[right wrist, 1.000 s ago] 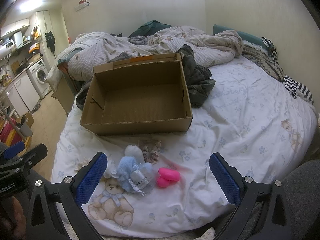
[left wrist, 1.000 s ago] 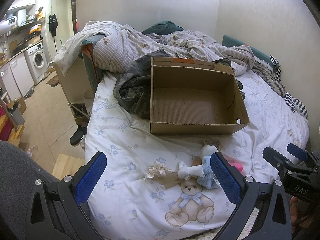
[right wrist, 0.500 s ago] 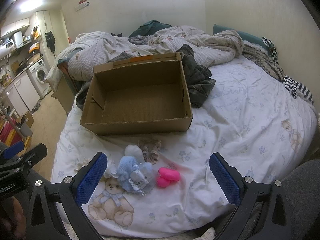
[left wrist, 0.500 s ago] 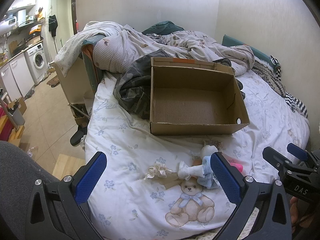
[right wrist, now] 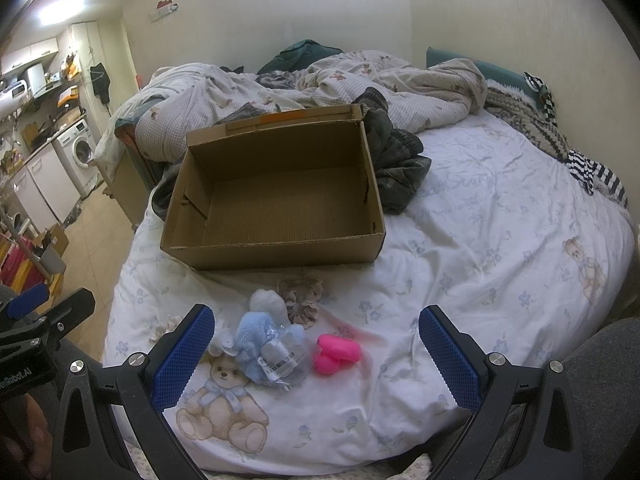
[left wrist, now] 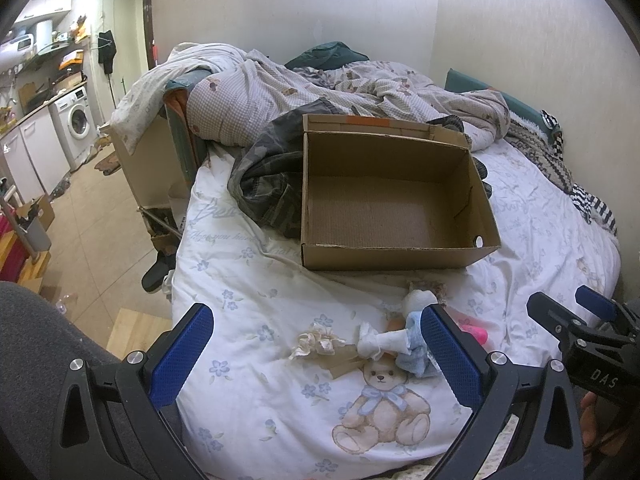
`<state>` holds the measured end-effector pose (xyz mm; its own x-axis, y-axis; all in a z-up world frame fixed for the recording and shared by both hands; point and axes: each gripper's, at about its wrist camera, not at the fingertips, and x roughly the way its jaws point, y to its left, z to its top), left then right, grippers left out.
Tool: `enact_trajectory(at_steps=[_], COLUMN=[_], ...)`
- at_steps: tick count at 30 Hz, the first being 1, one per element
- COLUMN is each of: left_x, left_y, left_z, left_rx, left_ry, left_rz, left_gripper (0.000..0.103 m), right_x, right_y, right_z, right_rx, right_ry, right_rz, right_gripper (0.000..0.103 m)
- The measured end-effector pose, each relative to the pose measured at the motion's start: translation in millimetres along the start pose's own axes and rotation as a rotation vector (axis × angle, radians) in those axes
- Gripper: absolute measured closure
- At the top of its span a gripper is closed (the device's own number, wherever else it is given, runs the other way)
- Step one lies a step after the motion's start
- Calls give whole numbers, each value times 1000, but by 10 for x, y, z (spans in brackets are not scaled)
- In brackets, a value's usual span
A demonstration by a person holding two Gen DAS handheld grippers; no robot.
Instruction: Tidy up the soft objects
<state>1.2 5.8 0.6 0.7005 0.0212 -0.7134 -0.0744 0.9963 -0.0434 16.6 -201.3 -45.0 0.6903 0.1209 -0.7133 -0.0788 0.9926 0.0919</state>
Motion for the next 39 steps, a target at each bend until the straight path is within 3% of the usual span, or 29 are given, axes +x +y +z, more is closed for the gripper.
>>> enact_trajectory(at_steps=[29, 39], left_x=[-29, 264], left_y=[14, 179], left_z=[30, 387], left_rx=[3, -53], left_ry=[10, 186], left_rz=[8, 42], left_gripper=[0, 0], right_x=[46, 200], right_y=[74, -139], right_z=[-4, 300], right_rx=[2, 25], right_ry=[15, 154], right_rz=[4, 100], right_gripper=[0, 0])
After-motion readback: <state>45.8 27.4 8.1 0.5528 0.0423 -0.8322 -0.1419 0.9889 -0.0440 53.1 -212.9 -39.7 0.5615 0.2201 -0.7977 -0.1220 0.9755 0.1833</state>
